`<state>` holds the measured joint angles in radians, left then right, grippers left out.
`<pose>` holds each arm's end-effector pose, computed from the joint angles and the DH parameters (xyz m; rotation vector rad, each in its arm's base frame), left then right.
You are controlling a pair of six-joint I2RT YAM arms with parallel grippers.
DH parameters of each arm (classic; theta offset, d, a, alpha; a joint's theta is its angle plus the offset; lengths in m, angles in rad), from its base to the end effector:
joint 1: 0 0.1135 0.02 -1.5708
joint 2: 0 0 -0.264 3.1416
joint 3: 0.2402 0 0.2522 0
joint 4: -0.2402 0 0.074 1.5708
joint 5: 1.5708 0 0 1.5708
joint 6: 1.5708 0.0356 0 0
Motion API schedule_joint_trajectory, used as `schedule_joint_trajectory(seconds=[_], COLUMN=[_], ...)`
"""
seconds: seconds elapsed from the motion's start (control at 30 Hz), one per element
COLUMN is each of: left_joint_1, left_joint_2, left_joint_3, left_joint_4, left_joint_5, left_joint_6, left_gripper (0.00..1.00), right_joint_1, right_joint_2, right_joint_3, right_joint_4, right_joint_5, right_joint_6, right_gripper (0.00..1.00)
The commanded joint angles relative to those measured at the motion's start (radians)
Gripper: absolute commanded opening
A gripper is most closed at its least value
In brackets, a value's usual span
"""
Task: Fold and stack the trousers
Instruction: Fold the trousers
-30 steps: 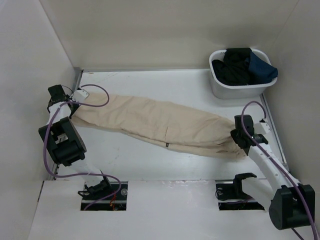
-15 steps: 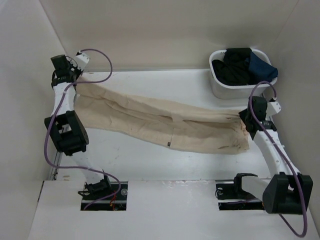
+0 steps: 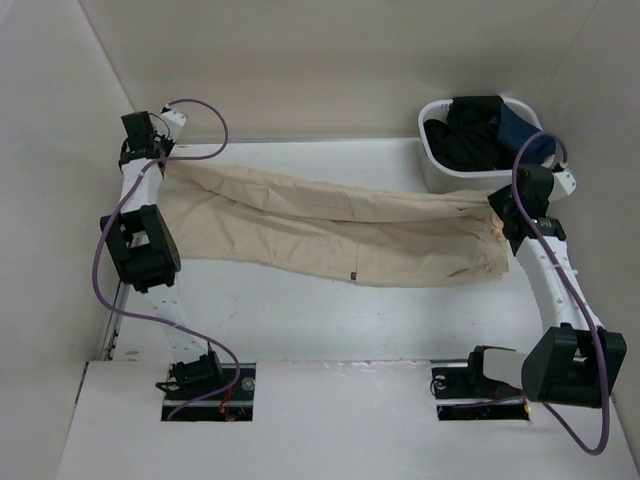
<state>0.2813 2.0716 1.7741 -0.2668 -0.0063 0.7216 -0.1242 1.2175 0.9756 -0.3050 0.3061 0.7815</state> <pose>0.4718 0.1366 0.2720 0.4754 2.1420 0.5867 0.2696 -0.0445 0.3046 1.0736 1.7937 0.0737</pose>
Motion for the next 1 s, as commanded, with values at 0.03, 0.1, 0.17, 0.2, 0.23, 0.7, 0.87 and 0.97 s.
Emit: schedule_joint_trajectory(seconds=[0.03,0.1,0.17,0.2,0.23,0.7,0.87,0.97], left_joint_1=[0.014,0.022,0.037,0.046,0.058,0.042,0.042,0.083], left_joint_2=[-0.143,-0.194,-0.237,-0.260,-0.277,-0.177,-0.257,-0.358], left_joint_3=[0.004,-0.051,-0.099,-0.125,-0.148,-0.009,-0.033,-0.184], left_joint_4=[0.052,0.073,0.096,0.106,0.109,0.136,0.132,0.147], left_joint_5=[-0.012,-0.006,0.002,0.012,0.025,-0.006,0.023,0.075], left_joint_6=[0.015,0.025,0.027,0.029,0.038,0.067,0.048,0.082], left_gripper=[0.03,0.03,0.04,0.04,0.04,0.04,0.05,0.05], right_joint_1=[-0.013,-0.007,-0.005,-0.002,-0.002,-0.122,-0.134,-0.150], right_joint_2=[0.007,-0.027,-0.071,-0.097,-0.125,-0.006,-0.056,-0.137], right_joint_3=[0.052,0.005,-0.044,-0.069,-0.092,-0.031,-0.037,-0.145], right_joint_4=[0.032,0.050,0.081,0.086,0.086,0.127,0.145,0.133], right_joint_5=[-0.077,-0.104,-0.117,-0.120,-0.124,-0.266,-0.308,-0.309], right_joint_6=[-0.047,-0.033,-0.031,-0.027,-0.019,0.010,-0.005,-0.007], right_gripper=[0.00,0.00,0.00,0.00,0.00,0.00,0.00,0.00])
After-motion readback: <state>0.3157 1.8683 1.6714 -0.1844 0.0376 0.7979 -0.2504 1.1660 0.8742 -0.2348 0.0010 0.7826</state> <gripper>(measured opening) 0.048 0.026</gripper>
